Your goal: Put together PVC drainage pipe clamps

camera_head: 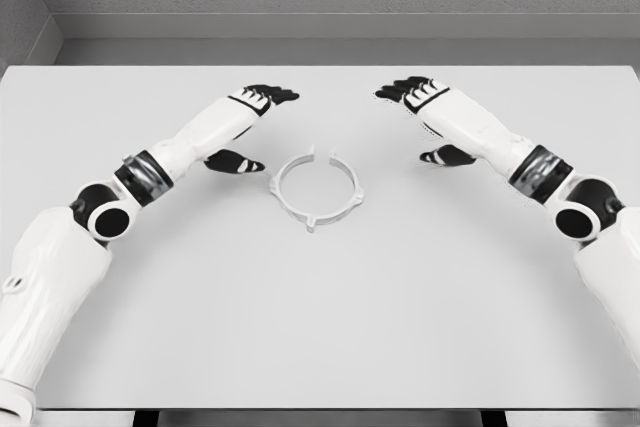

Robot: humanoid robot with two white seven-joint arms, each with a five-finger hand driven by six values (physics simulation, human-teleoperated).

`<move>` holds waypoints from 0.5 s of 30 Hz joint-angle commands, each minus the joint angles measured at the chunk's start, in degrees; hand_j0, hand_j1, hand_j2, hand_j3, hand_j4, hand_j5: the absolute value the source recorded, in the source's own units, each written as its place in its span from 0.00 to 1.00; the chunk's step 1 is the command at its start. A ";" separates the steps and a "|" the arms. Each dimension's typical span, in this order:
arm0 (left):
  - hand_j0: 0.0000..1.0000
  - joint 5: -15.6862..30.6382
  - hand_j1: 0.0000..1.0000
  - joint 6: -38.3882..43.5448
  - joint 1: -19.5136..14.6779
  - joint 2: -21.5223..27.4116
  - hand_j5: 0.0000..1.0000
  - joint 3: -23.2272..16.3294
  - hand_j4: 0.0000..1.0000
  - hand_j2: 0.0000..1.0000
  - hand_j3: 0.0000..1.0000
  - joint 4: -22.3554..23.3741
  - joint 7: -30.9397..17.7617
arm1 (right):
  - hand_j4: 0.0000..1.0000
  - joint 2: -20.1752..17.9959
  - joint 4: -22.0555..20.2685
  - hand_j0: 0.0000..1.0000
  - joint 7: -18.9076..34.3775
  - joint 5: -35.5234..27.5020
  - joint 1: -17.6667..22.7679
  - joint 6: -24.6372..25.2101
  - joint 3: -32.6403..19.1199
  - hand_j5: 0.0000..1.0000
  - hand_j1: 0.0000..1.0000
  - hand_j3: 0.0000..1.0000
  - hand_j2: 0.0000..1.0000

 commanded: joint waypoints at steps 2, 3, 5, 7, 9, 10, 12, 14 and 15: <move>1.00 0.58 1.00 0.03 0.26 1.85 1.00 1.11 1.00 1.00 1.00 0.23 0.12 | 1.00 -7.49 -4.18 1.00 0.52 -7.12 0.53 0.06 -3.68 1.00 1.00 1.00 1.00; 1.00 0.58 1.00 0.03 0.35 1.85 1.00 1.11 1.00 1.00 1.00 0.84 0.12 | 1.00 -8.72 -4.18 1.00 0.52 -8.96 1.40 0.06 -5.26 1.00 1.00 1.00 1.00; 1.00 0.40 1.00 0.03 0.35 1.23 1.00 0.67 1.00 1.00 1.00 2.07 0.12 | 1.00 -10.57 -6.28 1.00 0.61 -10.46 4.22 0.06 -9.91 1.00 1.00 1.00 1.00; 1.00 0.32 1.00 0.03 0.35 0.71 1.00 0.49 1.00 1.00 1.00 2.51 0.03 | 1.00 -10.66 -7.25 1.00 0.61 -10.46 7.21 0.06 -13.08 1.00 1.00 1.00 1.00; 1.00 -0.04 1.00 0.03 0.35 0.00 1.00 0.41 1.00 1.00 1.00 2.69 0.03 | 1.00 -10.57 -7.34 1.00 0.52 -10.46 9.40 0.06 -13.70 1.00 1.00 1.00 1.00; 1.00 -0.12 1.00 0.03 0.35 -0.17 1.00 0.41 1.00 1.00 1.00 2.69 0.03 | 1.00 -10.48 -7.34 1.00 0.52 -10.46 10.55 0.06 -15.36 1.00 1.00 1.00 1.00; 1.00 -0.21 1.00 0.03 0.35 -0.87 1.00 0.32 1.00 1.00 1.00 2.69 -0.05 | 1.00 -10.48 -6.90 1.00 0.61 -10.20 12.22 0.06 -18.71 1.00 1.00 1.00 1.00; 1.00 -0.21 1.00 0.03 0.35 -1.05 1.00 0.32 1.00 1.00 1.00 2.69 -0.06 | 1.00 -10.39 -6.81 1.00 0.61 -10.11 12.48 0.06 -18.88 1.00 1.00 1.00 1.00; 1.00 -0.30 1.00 0.03 0.35 -1.05 1.00 0.32 1.00 1.00 1.00 2.69 -0.06 | 1.00 -10.13 -6.81 1.00 0.61 -10.02 12.57 0.06 -18.80 1.00 1.00 1.00 1.00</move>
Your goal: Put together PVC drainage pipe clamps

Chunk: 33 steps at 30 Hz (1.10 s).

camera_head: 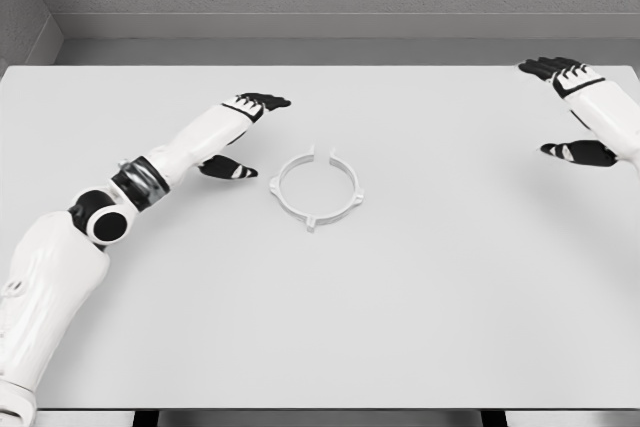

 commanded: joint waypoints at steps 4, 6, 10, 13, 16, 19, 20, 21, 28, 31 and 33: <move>1.00 0.28 1.00 0.03 0.00 -1.06 1.00 -0.25 1.00 1.00 1.00 1.34 0.01 | 1.00 0.39 -0.47 1.00 -0.03 -0.62 0.09 0.05 -1.06 1.00 1.00 1.00 1.00; 1.00 0.28 1.00 0.03 0.00 -1.06 1.00 -0.25 1.00 1.00 1.00 1.42 0.01 | 1.00 0.39 -0.56 1.00 -0.03 -0.62 0.09 0.05 -1.06 1.00 1.00 1.00 1.00; 1.00 0.28 1.00 0.03 0.09 -1.59 1.00 -0.95 1.00 1.00 1.00 1.60 0.01 | 1.00 0.39 -0.47 1.00 -0.03 -0.53 0.09 0.05 -0.89 1.00 1.00 1.00 1.00; 1.00 0.28 1.00 0.03 0.09 -1.76 1.00 -1.04 1.00 1.00 1.00 1.60 0.01 | 1.00 0.39 -0.38 1.00 -0.03 -0.53 0.09 0.05 -0.80 1.00 1.00 1.00 1.00; 1.00 0.28 1.00 0.03 0.09 -2.03 1.00 -1.31 1.00 1.00 1.00 1.51 0.01 | 1.00 0.39 -0.38 1.00 -0.03 -0.53 0.09 0.05 -0.80 1.00 1.00 1.00 1.00; 1.00 0.28 1.00 0.03 0.09 -2.64 1.00 -1.31 1.00 1.00 1.00 1.51 0.01 | 1.00 0.39 -0.38 1.00 -0.03 -0.53 0.09 0.05 -0.80 1.00 1.00 1.00 1.00; 1.00 0.28 1.00 0.03 0.09 -2.73 1.00 -1.31 1.00 1.00 1.00 1.51 0.01 | 1.00 0.39 -0.47 1.00 -0.03 -0.53 0.09 0.05 -0.80 1.00 1.00 1.00 1.00; 1.00 0.20 1.00 0.03 0.09 -2.73 1.00 -1.31 1.00 1.00 1.00 1.51 0.01 | 1.00 0.39 -0.47 1.00 -0.03 -0.53 0.09 0.05 -0.71 1.00 1.00 1.00 1.00; 1.00 0.20 1.00 0.03 -0.09 -3.70 1.00 -1.48 1.00 1.00 1.00 1.51 0.01 | 1.00 0.39 -0.38 1.00 -0.03 -0.53 0.09 0.05 -0.71 1.00 1.00 1.00 1.00; 1.00 0.20 1.00 0.03 -0.18 -3.78 1.00 -1.39 1.00 1.00 1.00 1.51 0.01 | 1.00 0.39 -0.38 1.00 -0.03 -0.53 0.09 0.05 -0.71 1.00 1.00 1.00 1.00; 1.00 0.28 1.00 0.03 -0.44 -3.43 1.00 -0.96 1.00 1.00 1.00 1.78 0.01 | 1.00 0.39 -0.38 1.00 -0.03 -0.53 0.00 0.05 -0.71 1.00 1.00 1.00 1.00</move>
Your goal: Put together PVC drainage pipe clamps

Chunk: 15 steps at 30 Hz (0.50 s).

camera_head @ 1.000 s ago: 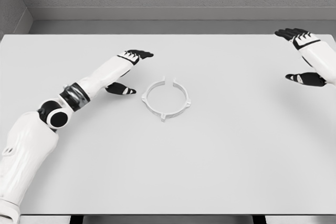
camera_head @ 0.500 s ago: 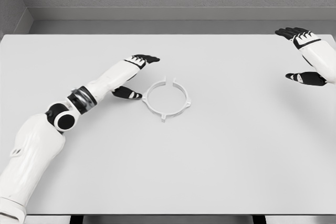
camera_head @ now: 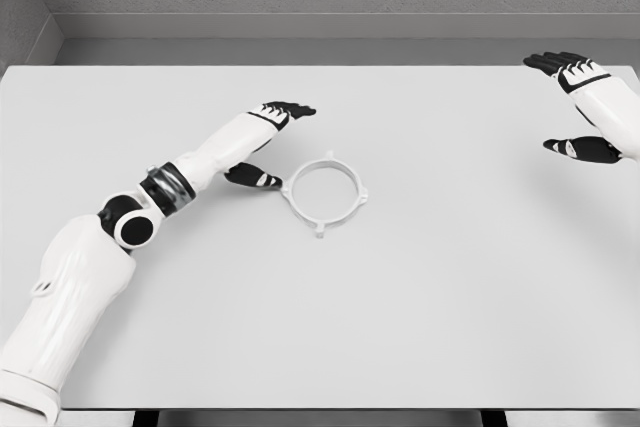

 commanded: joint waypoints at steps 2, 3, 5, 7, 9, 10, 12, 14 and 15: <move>1.00 0.78 1.00 0.03 -1.06 0.47 1.00 0.66 1.00 1.00 1.00 1.44 0.03 | 1.00 -0.05 -0.10 1.00 -0.03 -0.40 0.00 0.05 -0.01 1.00 1.00 1.00 1.00; 1.00 1.04 1.00 0.03 -1.76 1.53 1.00 0.66 1.00 1.00 1.00 2.23 0.03 | 1.00 -0.05 -0.10 1.00 -0.03 -0.40 0.00 0.05 -0.01 1.00 1.00 1.00 1.00; 1.00 1.22 1.00 0.03 -3.16 3.90 1.00 0.74 1.00 1.00 1.00 2.67 0.03 | 1.00 -0.05 -0.10 1.00 -0.03 -0.40 0.00 0.05 -0.01 1.00 1.00 1.00 1.00; 1.00 1.30 1.00 0.03 -4.75 8.82 1.00 0.83 1.00 1.00 1.00 2.32 0.03 | 1.00 -0.05 0.08 1.00 -0.03 -0.40 0.00 0.05 -0.01 1.00 1.00 1.00 1.00; 1.00 1.30 1.00 0.03 -4.57 15.85 1.00 3.99 1.00 1.00 1.00 2.14 0.03 | 1.00 -0.05 -0.10 1.00 -0.03 -0.40 0.00 0.05 0.07 1.00 1.00 1.00 1.00; 1.00 1.30 1.00 0.03 -4.22 18.84 1.00 5.05 1.00 1.00 1.00 1.97 0.03 | 1.00 -0.05 -0.19 1.00 -0.03 -0.40 0.00 0.05 0.07 1.00 1.00 1.00 1.00; 1.00 1.30 1.00 0.03 -3.96 22.53 1.00 5.75 1.00 1.00 1.00 1.97 0.03 | 1.00 -0.05 -0.19 1.00 -0.03 -0.40 0.00 0.05 0.07 1.00 1.00 1.00 1.00; 1.00 1.30 1.00 0.03 -3.87 23.33 1.00 6.02 1.00 1.00 1.00 2.23 0.03 | 1.00 -0.05 -0.10 1.00 -0.03 -0.40 0.00 0.05 0.07 1.00 1.00 1.00 1.00; 1.00 1.39 1.00 0.03 -3.78 23.41 1.00 6.28 1.00 1.00 1.00 2.23 0.03 | 1.00 -0.05 -0.10 1.00 -0.03 -0.40 0.00 0.05 0.07 1.00 1.00 1.00 1.00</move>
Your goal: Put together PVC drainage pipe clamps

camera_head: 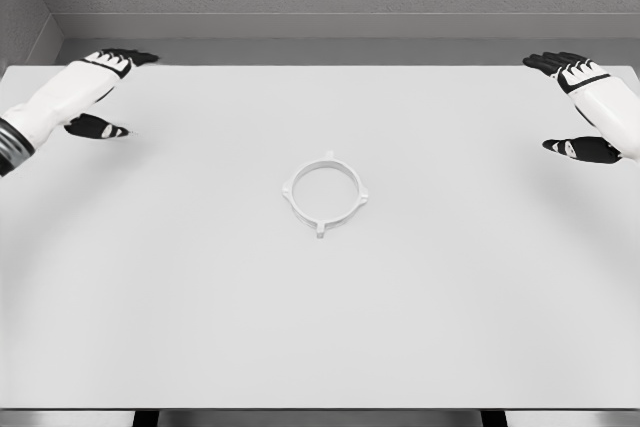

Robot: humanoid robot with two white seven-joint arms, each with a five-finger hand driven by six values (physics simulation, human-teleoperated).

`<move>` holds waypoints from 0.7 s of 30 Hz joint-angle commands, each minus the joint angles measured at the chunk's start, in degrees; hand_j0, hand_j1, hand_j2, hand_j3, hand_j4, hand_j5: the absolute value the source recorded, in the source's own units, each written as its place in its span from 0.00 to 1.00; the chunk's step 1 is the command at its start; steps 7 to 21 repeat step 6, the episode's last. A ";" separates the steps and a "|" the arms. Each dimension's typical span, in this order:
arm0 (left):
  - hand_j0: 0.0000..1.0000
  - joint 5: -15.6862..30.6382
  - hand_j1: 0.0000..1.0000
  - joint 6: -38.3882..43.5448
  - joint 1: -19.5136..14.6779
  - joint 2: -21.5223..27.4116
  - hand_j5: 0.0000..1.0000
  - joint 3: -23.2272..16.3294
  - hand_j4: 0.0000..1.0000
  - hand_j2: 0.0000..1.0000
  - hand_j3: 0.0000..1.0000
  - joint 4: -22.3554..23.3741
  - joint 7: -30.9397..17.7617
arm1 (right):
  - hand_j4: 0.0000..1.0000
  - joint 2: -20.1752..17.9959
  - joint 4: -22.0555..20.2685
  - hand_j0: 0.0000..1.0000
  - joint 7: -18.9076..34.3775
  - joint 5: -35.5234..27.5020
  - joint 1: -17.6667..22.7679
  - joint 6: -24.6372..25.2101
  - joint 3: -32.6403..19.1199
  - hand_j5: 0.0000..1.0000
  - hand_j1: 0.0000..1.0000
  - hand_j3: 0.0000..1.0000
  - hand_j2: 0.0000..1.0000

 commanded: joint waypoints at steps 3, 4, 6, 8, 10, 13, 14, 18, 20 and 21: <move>1.00 0.47 1.00 0.03 0.26 2.09 1.00 1.15 1.00 1.00 1.00 0.13 0.03 | 1.00 -0.06 0.00 1.00 -0.03 -0.47 0.00 0.05 0.00 1.00 1.00 1.00 1.00; 1.00 0.47 1.00 0.03 0.26 2.01 1.00 1.15 1.00 1.00 1.00 0.13 0.12 | 1.00 -0.06 0.00 1.00 -0.03 -0.47 0.00 0.05 0.00 1.00 1.00 1.00 1.00; 1.00 0.47 1.00 0.03 0.35 1.92 1.00 1.15 1.00 1.00 1.00 0.21 0.12 | 1.00 -0.06 -0.09 1.00 -0.03 -0.47 0.09 0.05 0.00 1.00 1.00 1.00 1.00; 1.00 0.47 1.00 0.03 0.35 1.92 1.00 1.15 1.00 1.00 1.00 0.21 0.12 | 1.00 -0.06 -0.09 1.00 -0.03 -0.47 0.09 0.05 0.00 1.00 1.00 1.00 1.00; 1.00 0.47 1.00 0.03 0.35 1.92 1.00 1.15 1.00 1.00 1.00 0.21 0.12 | 1.00 -0.06 -0.09 1.00 -0.03 -0.47 0.09 0.05 0.00 1.00 1.00 1.00 1.00; 1.00 0.47 1.00 0.03 0.35 1.92 1.00 1.15 1.00 1.00 1.00 0.21 0.12 | 1.00 -0.06 -0.09 1.00 -0.03 -0.47 0.09 0.05 0.00 1.00 1.00 1.00 1.00; 1.00 0.47 1.00 0.03 0.35 1.92 1.00 1.15 1.00 1.00 1.00 0.21 0.12 | 1.00 -0.06 -0.09 1.00 -0.03 -0.47 0.09 0.05 0.00 1.00 1.00 1.00 1.00; 1.00 0.47 1.00 0.03 0.35 1.92 1.00 1.15 1.00 1.00 1.00 0.21 0.12 | 1.00 -0.06 -0.09 1.00 -0.03 -0.47 0.09 0.05 0.00 1.00 1.00 1.00 1.00; 1.00 0.47 1.00 0.03 0.35 1.92 1.00 1.15 1.00 1.00 1.00 0.21 0.12 | 1.00 -0.06 -0.09 1.00 -0.03 -0.47 0.09 0.05 0.00 1.00 1.00 1.00 1.00; 1.00 0.47 1.00 0.03 0.35 1.92 1.00 1.15 1.00 1.00 1.00 0.21 0.12 | 1.00 -0.06 -0.09 1.00 -0.03 -0.47 0.09 0.05 0.00 1.00 1.00 1.00 1.00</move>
